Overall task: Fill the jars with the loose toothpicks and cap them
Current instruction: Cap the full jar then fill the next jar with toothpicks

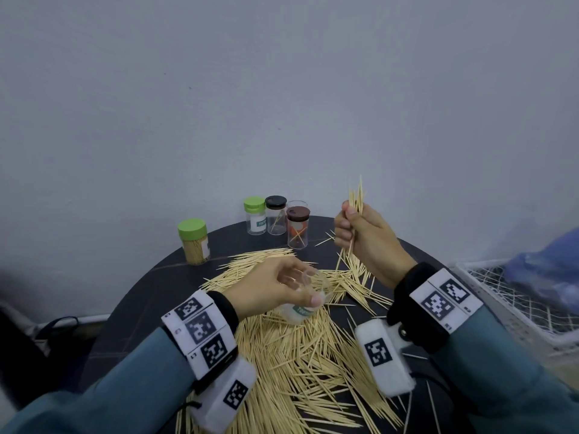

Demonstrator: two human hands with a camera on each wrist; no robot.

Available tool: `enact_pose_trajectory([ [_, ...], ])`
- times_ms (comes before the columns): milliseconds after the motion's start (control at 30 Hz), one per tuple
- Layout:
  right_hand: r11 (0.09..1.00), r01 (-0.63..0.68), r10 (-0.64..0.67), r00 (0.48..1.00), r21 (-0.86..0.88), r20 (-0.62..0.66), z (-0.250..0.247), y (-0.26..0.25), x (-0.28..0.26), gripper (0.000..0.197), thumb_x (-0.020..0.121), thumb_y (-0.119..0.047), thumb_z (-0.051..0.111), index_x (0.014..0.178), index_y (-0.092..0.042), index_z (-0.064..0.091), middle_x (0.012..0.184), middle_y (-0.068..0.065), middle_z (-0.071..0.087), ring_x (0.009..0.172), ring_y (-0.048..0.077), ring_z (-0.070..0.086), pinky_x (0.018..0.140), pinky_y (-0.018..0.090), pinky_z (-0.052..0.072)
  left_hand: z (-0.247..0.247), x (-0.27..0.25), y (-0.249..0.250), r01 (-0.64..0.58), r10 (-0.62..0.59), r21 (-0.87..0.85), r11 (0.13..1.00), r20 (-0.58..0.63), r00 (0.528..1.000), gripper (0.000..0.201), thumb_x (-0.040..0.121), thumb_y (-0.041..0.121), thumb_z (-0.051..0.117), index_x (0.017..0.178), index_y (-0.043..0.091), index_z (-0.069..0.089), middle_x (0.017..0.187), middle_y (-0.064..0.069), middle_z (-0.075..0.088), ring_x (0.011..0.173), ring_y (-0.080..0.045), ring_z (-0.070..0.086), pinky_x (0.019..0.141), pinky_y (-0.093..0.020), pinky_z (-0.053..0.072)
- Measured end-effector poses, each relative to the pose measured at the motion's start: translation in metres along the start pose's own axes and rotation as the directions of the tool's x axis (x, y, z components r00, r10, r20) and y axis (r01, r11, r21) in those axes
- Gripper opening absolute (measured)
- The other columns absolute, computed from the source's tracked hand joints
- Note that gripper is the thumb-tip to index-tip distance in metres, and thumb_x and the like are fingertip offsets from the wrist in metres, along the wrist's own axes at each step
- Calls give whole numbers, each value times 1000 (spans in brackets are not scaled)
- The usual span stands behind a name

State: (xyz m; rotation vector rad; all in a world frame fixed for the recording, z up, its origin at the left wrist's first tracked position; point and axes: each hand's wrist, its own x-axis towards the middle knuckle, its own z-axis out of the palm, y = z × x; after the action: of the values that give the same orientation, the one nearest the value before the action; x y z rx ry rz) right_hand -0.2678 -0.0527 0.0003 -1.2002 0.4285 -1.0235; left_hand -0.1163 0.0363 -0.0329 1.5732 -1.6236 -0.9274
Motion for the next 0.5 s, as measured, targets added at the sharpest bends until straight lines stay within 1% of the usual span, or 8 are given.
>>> enact_pose_trajectory([
  [67,1000,4,-4,1000,26,-3,4,3,-3,25,102,-11,25,81,-13,40,61,-4,35,48,3,35,46,12,31,3,0,1,6,-6,-9,1000,21,1000,47,74,23,77,118,20,60,104,8,63,92,-3,59,77,-16,45],
  [133,999,-2,2,1000,36,5,7,11,-6,23,102,-10,25,84,-13,39,63,-2,35,49,3,37,48,14,31,4,-1,2,3,-3,-33,999,25,1000,45,76,22,76,118,21,60,108,6,65,96,-6,61,80,-16,47],
  [233,997,7,-4,999,-74,35,11,25,-11,19,102,-12,25,89,-14,39,68,-1,38,56,7,41,54,15,38,4,-1,3,1,-2,-143,990,-3,1000,40,79,20,74,116,22,60,108,3,67,95,-6,63,72,-18,49],
  [300,982,52,-39,997,-179,70,12,31,-14,17,102,-14,26,93,-17,40,73,-1,45,66,9,49,64,18,47,3,-2,4,12,-16,-211,977,-19,1000,37,79,21,73,114,23,60,105,3,69,95,-8,64,74,-24,52],
  [367,964,96,-72,992,-250,103,13,33,-17,16,101,-16,28,96,-19,42,81,-2,54,82,13,57,82,27,50,3,-1,4,17,-24,-237,971,-26,999,35,79,22,73,112,25,60,106,2,69,100,-12,64,82,-32,54],
  [400,953,113,-84,990,-282,116,13,34,-18,15,101,-17,28,98,-19,43,85,-2,59,89,13,59,87,26,49,3,-1,4,16,-24,-248,969,-30,999,36,79,23,73,112,24,59,107,1,68,101,-13,64,83,-32,53],
  [433,941,129,-92,987,-313,128,13,34,-19,15,101,-17,28,101,-17,43,89,-1,62,94,11,61,89,20,48,3,-1,4,17,-27,-262,965,-36,999,39,77,25,73,112,23,58,108,0,68,101,-14,64,83,-32,53],
  [500,928,130,-82,985,-349,150,14,34,-23,17,101,-16,27,107,-11,43,98,2,65,98,2,61,83,7,44,2,-1,4,15,-30,-292,956,-49,998,52,69,33,74,116,20,56,112,-2,66,103,-15,64,85,-32,54],
])
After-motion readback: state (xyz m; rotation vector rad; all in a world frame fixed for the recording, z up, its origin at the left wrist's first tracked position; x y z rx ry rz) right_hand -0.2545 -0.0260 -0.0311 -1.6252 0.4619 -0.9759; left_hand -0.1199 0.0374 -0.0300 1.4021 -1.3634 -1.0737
